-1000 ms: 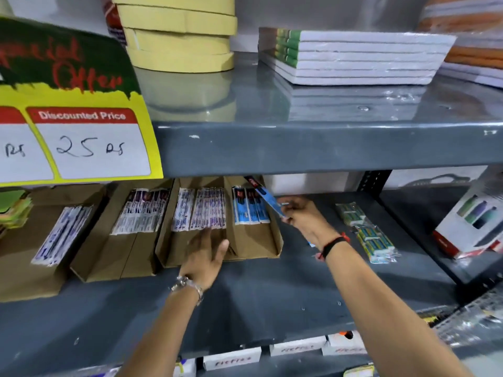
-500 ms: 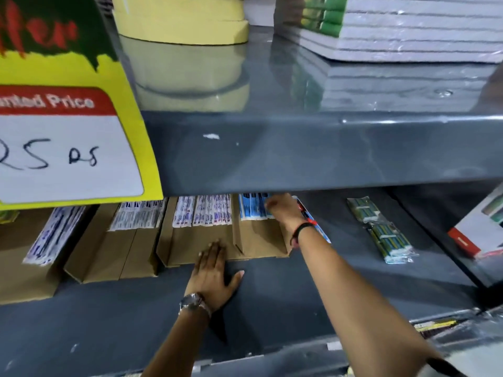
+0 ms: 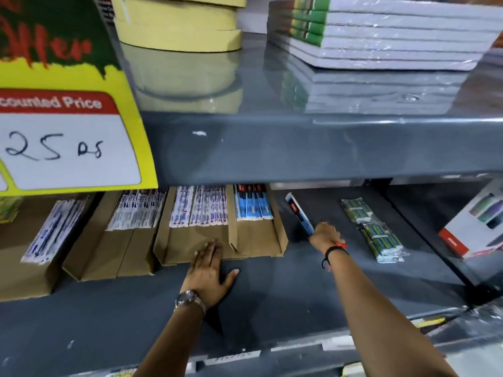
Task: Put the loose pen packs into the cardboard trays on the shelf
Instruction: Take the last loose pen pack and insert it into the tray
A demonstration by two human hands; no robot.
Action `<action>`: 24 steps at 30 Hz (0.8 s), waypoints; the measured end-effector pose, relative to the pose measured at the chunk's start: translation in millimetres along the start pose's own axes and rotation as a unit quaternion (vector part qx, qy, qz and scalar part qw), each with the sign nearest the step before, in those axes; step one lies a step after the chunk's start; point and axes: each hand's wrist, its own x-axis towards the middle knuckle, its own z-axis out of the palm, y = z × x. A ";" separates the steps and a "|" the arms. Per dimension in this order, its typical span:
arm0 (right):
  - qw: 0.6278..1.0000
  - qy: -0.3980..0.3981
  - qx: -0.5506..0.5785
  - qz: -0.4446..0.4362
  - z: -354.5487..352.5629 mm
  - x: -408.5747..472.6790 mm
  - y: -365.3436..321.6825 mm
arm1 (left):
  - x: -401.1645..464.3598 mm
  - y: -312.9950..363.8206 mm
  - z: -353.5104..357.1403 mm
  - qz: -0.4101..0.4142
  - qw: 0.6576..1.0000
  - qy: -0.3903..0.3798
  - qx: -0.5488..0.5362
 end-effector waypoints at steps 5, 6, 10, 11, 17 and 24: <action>0.993 0.053 0.049 -0.098 -25.5 -6.6 10.8 | 0.5 3.5 -19.4 -0.033 0.990 -0.033 -0.130; 0.987 0.075 0.065 -0.130 -38.3 -9.4 10.2 | 1.4 7.3 -29.3 -0.048 0.983 -0.017 -0.177; 0.954 0.045 0.091 -0.282 -99.7 -30.1 -3.1 | 10.2 34.4 -82.8 -0.060 0.941 0.118 -0.313; 0.944 0.010 0.083 -0.319 -111.8 -37.3 -9.3 | 13.0 43.6 -98.3 -0.058 0.925 0.145 -0.345; 0.918 -0.068 0.101 -0.376 -147.7 -73.5 -32.1 | 22.2 77.4 -156.0 -0.038 0.848 0.152 -0.506; 0.902 -0.097 0.156 -0.389 -151.0 -74.3 -28.0 | 16.9 75.5 -162.1 -0.031 0.847 0.170 -0.502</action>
